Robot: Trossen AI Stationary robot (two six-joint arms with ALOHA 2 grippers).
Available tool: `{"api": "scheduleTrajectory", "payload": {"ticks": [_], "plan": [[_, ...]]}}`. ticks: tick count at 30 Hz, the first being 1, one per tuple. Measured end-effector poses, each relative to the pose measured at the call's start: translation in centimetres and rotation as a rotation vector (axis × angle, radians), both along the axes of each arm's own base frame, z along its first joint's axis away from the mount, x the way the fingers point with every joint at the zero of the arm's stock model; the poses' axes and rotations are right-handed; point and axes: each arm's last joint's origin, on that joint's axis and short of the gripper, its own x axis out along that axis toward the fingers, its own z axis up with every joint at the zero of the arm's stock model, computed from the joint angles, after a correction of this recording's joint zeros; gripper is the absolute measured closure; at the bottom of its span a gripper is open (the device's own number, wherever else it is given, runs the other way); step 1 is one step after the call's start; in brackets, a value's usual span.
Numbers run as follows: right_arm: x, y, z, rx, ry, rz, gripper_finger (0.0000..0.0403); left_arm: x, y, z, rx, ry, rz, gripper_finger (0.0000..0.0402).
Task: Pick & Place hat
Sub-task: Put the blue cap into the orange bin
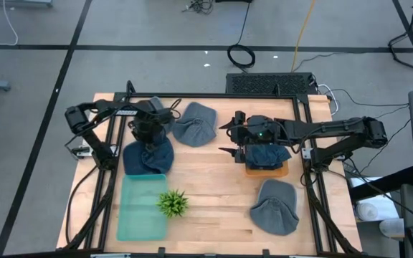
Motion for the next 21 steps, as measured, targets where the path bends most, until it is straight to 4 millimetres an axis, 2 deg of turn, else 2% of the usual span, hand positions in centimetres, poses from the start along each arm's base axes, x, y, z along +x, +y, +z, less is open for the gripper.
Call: {"api": "scheduleTrajectory", "payload": {"ticks": [8,15,21], "plan": [[0.2,0.0,0.4,-0.008,-0.050,0.005,0.0063,-0.1,0.3,1.7,0.079,-0.043,-0.040,0.0381],[0.2,0.1,0.5,-0.007,-0.053,0.011,0.0077,0.4,0.7,5.2,0.199,-0.159,-0.065,0.0389],[0.2,0.2,0.5,0.015,-0.057,0.005,0.0076,0.8,0.0,9.1,0.263,-0.234,-0.100,0.0391]]}}
